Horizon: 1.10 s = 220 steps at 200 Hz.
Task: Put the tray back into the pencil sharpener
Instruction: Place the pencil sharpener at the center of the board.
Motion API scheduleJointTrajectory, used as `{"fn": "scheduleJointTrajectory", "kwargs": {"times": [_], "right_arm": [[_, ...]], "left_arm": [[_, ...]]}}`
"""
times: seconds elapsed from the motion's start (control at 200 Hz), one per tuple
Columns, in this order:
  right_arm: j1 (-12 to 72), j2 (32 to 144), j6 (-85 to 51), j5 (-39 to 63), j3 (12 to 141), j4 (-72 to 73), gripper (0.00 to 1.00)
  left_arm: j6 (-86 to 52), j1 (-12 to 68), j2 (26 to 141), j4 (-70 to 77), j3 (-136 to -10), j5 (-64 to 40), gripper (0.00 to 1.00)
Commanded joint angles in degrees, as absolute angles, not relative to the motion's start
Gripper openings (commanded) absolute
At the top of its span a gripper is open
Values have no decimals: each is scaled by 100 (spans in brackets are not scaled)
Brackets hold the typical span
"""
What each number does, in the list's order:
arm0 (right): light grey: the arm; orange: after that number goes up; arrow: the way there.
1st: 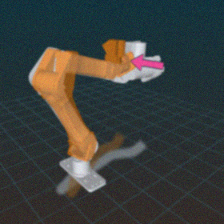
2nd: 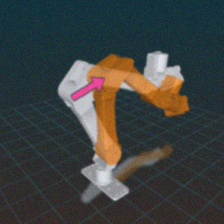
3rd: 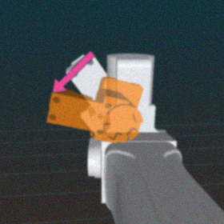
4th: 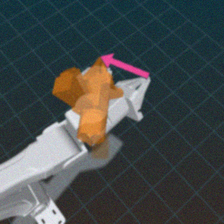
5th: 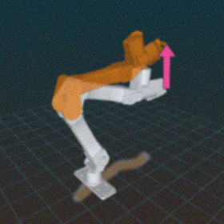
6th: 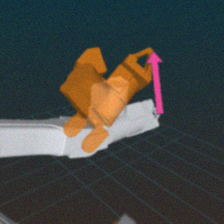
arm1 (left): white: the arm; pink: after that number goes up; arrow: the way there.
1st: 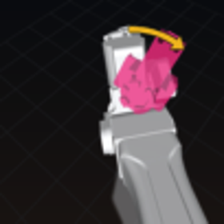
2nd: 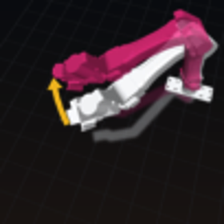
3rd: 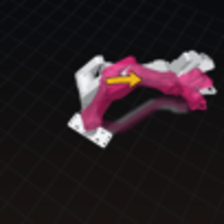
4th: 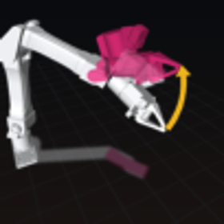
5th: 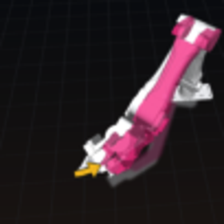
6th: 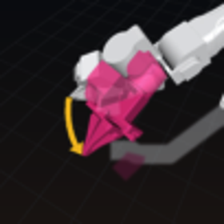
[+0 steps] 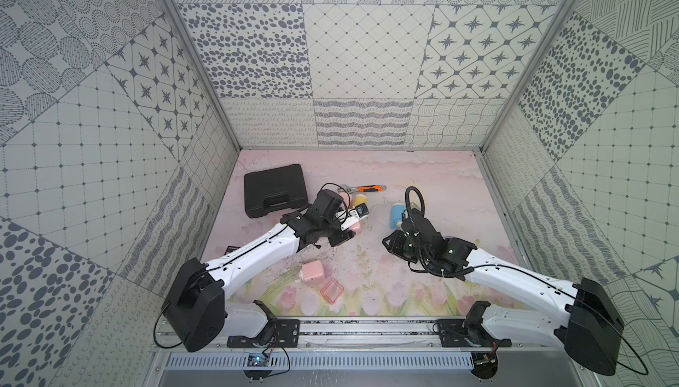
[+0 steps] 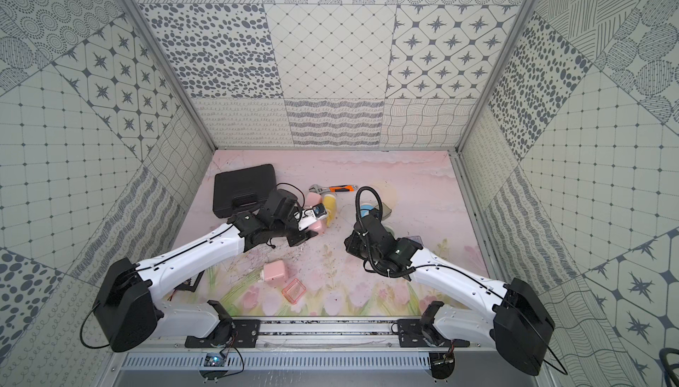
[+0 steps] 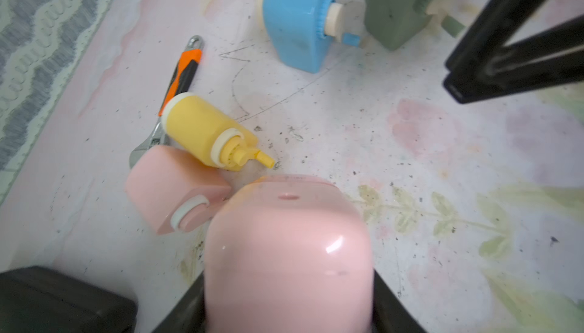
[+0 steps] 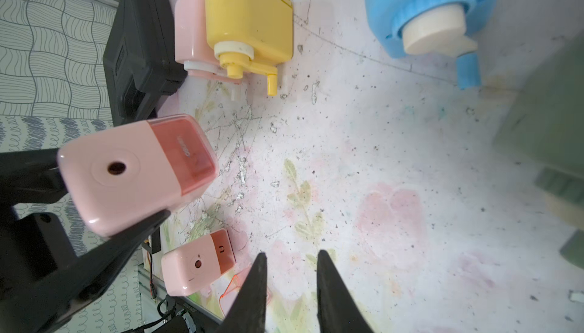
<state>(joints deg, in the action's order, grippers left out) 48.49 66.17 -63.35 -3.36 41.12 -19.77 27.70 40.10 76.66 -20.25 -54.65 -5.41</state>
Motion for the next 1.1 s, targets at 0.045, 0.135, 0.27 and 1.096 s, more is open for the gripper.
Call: {"fn": "scheduleJointTrajectory", "kwargs": {"times": [0.045,0.135,0.27,1.096], "right_arm": [[4836,6793,-6088,-644,4562,-2252,31],[4838,7005,-6066,-581,4692,-2250,32],[4839,7303,-5844,-544,4919,-2182,32],[4481,7426,-5617,-502,4893,-2228,32]], "left_arm": [[150,3527,7876,-2877,-6093,1646,0],[-397,3167,8203,-3462,-6508,1696,0],[-978,2795,8284,-3545,-6636,1450,0],[-1301,2400,10746,-3624,-8242,1022,0]]}}
